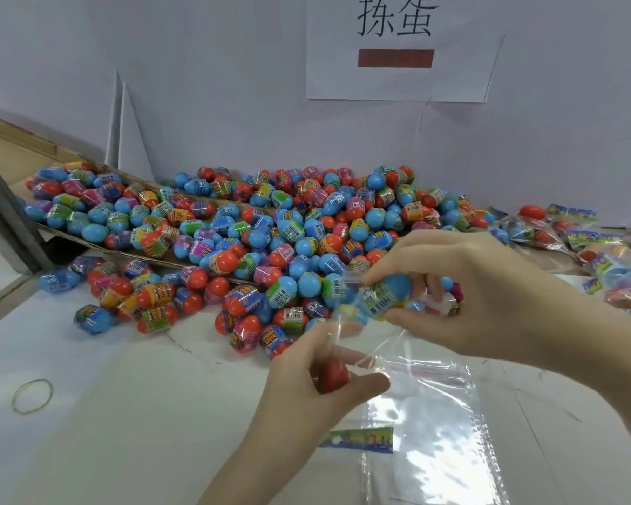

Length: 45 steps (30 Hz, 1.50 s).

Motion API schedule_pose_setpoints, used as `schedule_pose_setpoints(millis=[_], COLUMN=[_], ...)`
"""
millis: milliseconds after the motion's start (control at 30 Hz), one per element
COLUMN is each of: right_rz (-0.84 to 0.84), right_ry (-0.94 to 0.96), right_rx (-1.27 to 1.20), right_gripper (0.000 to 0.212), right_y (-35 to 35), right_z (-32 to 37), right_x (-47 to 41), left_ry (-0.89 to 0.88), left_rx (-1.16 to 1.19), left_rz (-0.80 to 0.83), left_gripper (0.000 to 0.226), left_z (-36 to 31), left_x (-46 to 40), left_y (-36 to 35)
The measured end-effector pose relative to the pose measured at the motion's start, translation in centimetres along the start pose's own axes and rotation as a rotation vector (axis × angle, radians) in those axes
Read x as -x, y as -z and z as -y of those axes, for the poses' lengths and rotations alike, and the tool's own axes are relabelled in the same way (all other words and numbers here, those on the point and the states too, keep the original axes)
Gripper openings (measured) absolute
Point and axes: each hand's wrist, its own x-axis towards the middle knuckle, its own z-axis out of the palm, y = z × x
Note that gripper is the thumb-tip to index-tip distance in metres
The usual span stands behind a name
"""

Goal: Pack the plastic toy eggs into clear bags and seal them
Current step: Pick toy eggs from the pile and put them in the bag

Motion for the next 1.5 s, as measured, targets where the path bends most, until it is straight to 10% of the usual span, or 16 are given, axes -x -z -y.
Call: schedule_pose_setpoints(millis=[300, 767, 933, 1500], right_rz=[0.320, 0.375, 0.232, 0.558], right_ry=[-0.091, -0.077, -0.060, 0.013], right_rx=[0.100, -0.003, -0.059, -0.130], right_gripper=[0.044, 0.049, 0.023, 0.005], right_y=[-0.3, -0.3, -0.8, -1.7], right_z=[-0.3, 0.1, -0.3, -0.8], right_x=[-0.7, -0.3, -0.5, 0.0], left_ry=[0.050, 0.158, 0.169, 0.139], left_rx=[0.116, 0.193, 0.199, 0.134], left_rz=[0.067, 0.152, 0.296, 0.302], left_gripper=[0.048, 0.055, 0.045, 0.027], left_z=[-0.6, -0.2, -0.4, 0.4], left_x=[-0.1, -0.2, -0.1, -0.1], left_y=[0.1, 0.8, 1.1, 0.9])
